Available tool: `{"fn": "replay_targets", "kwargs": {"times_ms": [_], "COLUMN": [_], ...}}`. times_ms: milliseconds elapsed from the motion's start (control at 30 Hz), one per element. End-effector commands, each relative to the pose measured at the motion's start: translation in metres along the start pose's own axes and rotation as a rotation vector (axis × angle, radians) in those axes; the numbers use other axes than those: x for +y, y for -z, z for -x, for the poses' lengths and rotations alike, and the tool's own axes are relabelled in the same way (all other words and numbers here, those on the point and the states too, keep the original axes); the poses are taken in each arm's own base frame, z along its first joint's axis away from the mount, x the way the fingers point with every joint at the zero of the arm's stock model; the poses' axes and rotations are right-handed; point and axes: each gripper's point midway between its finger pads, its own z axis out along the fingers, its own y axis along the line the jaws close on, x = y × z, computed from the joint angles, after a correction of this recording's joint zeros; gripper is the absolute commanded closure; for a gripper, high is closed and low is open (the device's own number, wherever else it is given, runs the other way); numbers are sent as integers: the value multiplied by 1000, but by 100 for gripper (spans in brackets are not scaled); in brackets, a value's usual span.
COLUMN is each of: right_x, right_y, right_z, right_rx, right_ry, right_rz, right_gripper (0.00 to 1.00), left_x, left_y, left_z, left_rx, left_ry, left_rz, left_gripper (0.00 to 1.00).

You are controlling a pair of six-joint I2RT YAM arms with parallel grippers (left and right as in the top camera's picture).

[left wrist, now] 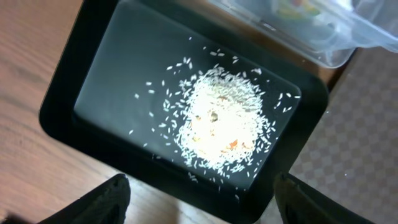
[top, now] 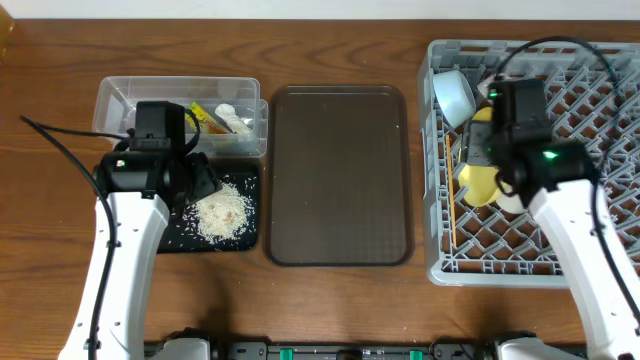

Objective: Sort waste into correct bins and load items into the dishwasher rack

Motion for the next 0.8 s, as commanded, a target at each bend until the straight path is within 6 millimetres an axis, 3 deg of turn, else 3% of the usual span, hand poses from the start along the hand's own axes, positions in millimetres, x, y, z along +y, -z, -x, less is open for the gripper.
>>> {"fn": "replay_targets", "kwargs": {"times_ms": [0, 133, 267, 467, 633, 767], "right_x": [-3, -15, -31, -32, -32, -50], "right_y": [22, 33, 34, 37, 48, 68], "right_z": [10, 4, -27, -63, -80, -87], "right_rx": [-44, -22, 103, 184, 29, -177], "right_ry": [-153, -163, -183, -167, -153, -164], "right_rz": [139, 223, 206, 195, 203, 125], "right_gripper": [19, 1, 1, 1, 1, 1], "left_x": [-21, -38, -36, -22, -17, -8], "left_y": [6, 8, 10, 24, 55, 91], "left_z": [-4, -14, -36, -52, -59, -57], "left_rx": [-6, 0, 85, 58, -160, -374], "left_ry": [-121, -262, -283, -277, -263, -219], "left_rz": [-74, -105, -104, -117, -228, -321], "left_gripper": [20, 14, 14, 14, 14, 8]}}
